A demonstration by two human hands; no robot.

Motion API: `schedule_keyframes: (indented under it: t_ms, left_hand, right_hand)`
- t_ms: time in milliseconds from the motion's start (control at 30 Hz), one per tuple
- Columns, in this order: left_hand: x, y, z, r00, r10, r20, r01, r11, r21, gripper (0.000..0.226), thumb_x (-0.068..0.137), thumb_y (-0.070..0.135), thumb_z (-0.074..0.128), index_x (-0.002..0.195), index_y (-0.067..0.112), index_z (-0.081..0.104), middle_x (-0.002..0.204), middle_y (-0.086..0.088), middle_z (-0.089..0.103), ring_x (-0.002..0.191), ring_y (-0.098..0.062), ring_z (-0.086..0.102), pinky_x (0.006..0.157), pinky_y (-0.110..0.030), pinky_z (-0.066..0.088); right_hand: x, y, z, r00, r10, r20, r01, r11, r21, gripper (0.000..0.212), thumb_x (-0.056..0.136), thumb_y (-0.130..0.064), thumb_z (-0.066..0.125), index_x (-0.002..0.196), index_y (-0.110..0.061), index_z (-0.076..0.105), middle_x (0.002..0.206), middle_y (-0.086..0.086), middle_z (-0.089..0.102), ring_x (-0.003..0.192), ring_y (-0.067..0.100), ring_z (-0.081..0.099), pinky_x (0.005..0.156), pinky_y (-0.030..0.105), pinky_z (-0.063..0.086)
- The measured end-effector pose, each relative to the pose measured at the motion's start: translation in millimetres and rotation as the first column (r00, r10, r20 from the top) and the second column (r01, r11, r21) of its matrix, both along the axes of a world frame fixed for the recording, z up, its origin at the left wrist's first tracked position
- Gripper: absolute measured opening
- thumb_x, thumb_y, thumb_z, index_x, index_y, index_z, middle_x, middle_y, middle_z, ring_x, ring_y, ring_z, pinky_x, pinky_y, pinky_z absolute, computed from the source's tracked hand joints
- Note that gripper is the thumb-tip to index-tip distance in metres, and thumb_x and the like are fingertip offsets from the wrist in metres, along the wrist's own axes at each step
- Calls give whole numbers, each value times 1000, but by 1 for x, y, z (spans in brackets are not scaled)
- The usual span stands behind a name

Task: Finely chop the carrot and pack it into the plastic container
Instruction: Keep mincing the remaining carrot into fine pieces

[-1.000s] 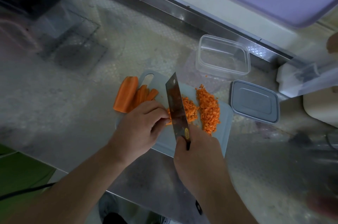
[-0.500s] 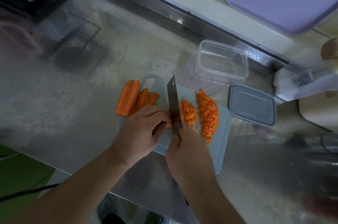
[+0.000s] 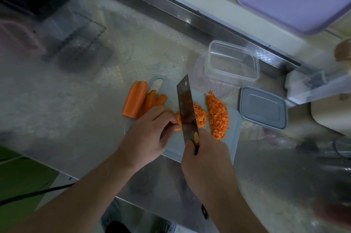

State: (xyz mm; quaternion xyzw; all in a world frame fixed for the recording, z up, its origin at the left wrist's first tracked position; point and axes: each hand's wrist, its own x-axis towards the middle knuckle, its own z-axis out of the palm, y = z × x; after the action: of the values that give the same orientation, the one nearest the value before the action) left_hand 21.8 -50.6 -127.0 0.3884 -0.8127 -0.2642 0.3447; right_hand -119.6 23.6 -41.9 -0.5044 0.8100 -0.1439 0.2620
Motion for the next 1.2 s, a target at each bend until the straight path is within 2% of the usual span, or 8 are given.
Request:
schedule_keyframes:
  t_ms: [300,567,700,833,967,1200]
  left_hand:
    - [0,0,2,1000,-1,14,2,1000,-24,5,94,6,74,94,7,70,99,-1,64,92,-16,61,81,-31,53]
    - [1,0,0,1000,1,20,-1,1000,-5,3,95,6,71,95,9,73,99,1,66,94,-15,62,83,-31,53]
    - [0,-1,1,1000,22,19,-22,1000,5,9,91,3,76,93,11,73,98,3,67,94,-14,64,83,-31,54]
    - [0,1,3,999,24,31,-24,1000,16,8,91,5,75,94,12,73,100,3,67,97,-14,64,83,-32,54]
    - [-1,0,3,1000,17,20,-17,1000,-5,5,93,6,74,95,10,71,103,2,66,99,-15,64,85,-32,54]
    - [0,0,3,1000,-5,-12,5,1000,-27,3,95,8,73,97,8,71,102,0,66,99,-16,63,87,-32,54]
  right_hand:
    - [4,-1,-2,1000,16,-12,-15,998,61,19,98,-27,45,79,-23,45,73,-2,54,68,17,53,54,30,33]
    - [6,-6,-5,1000,11,-16,-9,993,114,20,97,-26,47,78,-25,42,79,-3,53,73,16,54,58,31,39]
    - [9,-11,-6,1000,14,-17,-11,986,165,17,96,-23,47,81,-27,41,83,-6,52,75,12,51,56,26,33]
    - [12,-8,-12,1000,-4,12,3,996,85,14,97,-28,43,83,-29,43,75,-6,52,71,15,53,59,29,34]
    - [8,-3,-18,997,-56,46,55,998,26,25,98,-29,47,75,-29,38,68,-5,49,65,18,51,57,30,33]
    - [3,-3,-13,997,-37,63,39,999,-20,24,98,-27,49,75,-27,44,62,-5,51,58,15,52,53,30,35]
